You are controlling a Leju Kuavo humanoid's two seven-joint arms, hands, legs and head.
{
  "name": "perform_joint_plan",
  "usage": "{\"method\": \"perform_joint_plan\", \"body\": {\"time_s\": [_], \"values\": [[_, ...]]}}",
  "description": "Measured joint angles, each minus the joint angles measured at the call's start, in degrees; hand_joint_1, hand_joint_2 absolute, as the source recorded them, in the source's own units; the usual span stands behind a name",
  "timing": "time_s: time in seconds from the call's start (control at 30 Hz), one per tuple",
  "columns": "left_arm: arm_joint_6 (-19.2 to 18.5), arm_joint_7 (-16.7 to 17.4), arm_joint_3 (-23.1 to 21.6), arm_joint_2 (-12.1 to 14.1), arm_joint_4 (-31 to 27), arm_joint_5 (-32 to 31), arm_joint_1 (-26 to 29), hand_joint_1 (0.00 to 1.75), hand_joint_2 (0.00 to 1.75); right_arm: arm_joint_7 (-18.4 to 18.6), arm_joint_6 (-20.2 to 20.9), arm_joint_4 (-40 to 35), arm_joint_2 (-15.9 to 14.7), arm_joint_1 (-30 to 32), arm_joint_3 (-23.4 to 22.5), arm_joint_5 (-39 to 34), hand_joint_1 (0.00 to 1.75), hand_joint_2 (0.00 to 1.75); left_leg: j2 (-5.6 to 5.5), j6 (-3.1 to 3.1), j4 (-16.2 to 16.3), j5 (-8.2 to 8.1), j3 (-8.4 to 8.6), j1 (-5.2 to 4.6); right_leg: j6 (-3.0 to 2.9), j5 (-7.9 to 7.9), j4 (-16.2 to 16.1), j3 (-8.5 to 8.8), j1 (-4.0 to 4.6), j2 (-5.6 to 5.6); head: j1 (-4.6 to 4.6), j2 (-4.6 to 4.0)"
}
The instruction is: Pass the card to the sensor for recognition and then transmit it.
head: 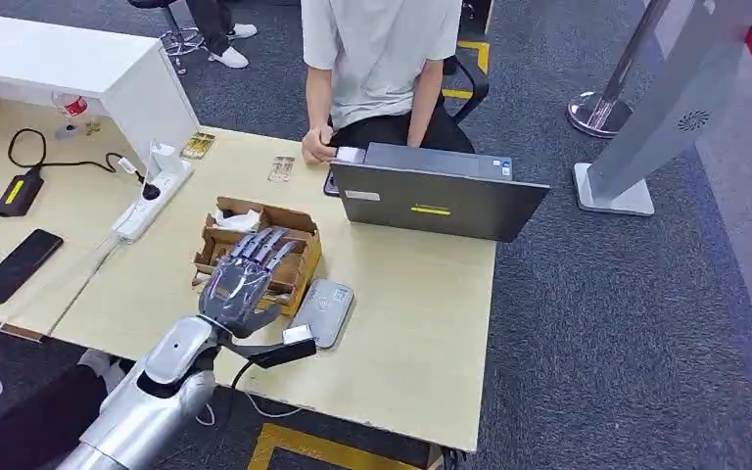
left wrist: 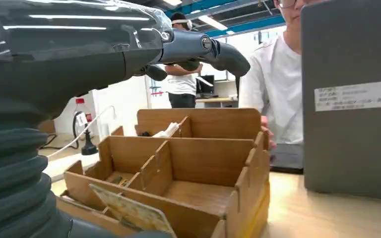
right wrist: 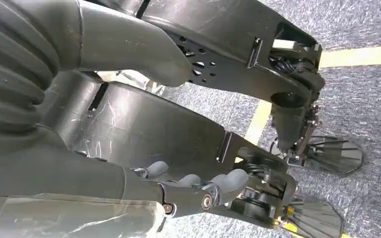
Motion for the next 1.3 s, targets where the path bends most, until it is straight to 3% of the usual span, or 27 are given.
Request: {"method": "perform_joint_plan", "body": {"time_s": [0.17, 0.4, 0.87, 0.9, 1.3], "values": [[0.11, 0.36, 0.00, 0.74, 0.35, -0.30, 0.68, 0.00, 1.75, 0.13, -0.13, 0.00, 0.00, -0.01, -0.26, 0.17, 0.00, 1.75, -0.01, 0.00, 0.00, 0.00, 0.00, 0.00, 0.00, 0.00, 0.00, 0.00, 0.00, 0.00, 0.00, 0.00], [2.54, 7.30, 0.00, 0.76, 0.92, -5.90, 1.01, 0.00, 1.75, 0.13, -0.24, -0.02, 0.00, 0.15, -0.61, 0.46, 0.00, 1.75, -0.01, 0.00, 0.00, 0.00, 0.00, 0.00, 0.00, 0.00, 0.00, -0.01, 0.00, 0.00, 0.00, 0.00], [1.51, 8.31, 0.00, 0.41, 1.33, -6.80, 1.00, 0.00, 1.75, 0.17, -0.20, -0.37, 0.00, 0.58, -1.35, 0.92, 0.00, 1.75, -0.01, 0.00, 0.00, 0.00, 0.00, 0.00, 0.00, 0.00, 0.00, -0.01, 0.00, 0.00, 0.00, 0.00], [1.46, 8.31, 0.00, 0.41, 1.33, -6.80, 1.00, 1.75, 1.75, 0.17, -0.17, -0.39, 0.00, 0.59, -1.35, 0.94, 0.00, 1.75, -0.01, 0.00, 0.00, 0.00, 0.00, 0.00, 0.00, 0.00, 0.00, -0.01, 0.00, 0.00, 0.00, 0.00], [-1.27, 8.33, 0.00, 0.44, 1.33, -6.19, 0.99, 1.75, 1.75, 0.15, 0.28, -0.46, 0.00, 0.69, -1.68, 1.70, 0.00, 1.75, -0.01, 0.00, 0.00, 0.00, 0.00, 0.00, 0.00, 0.00, 0.00, 0.00, 0.00, 0.00, 0.00, 0.00]]}}
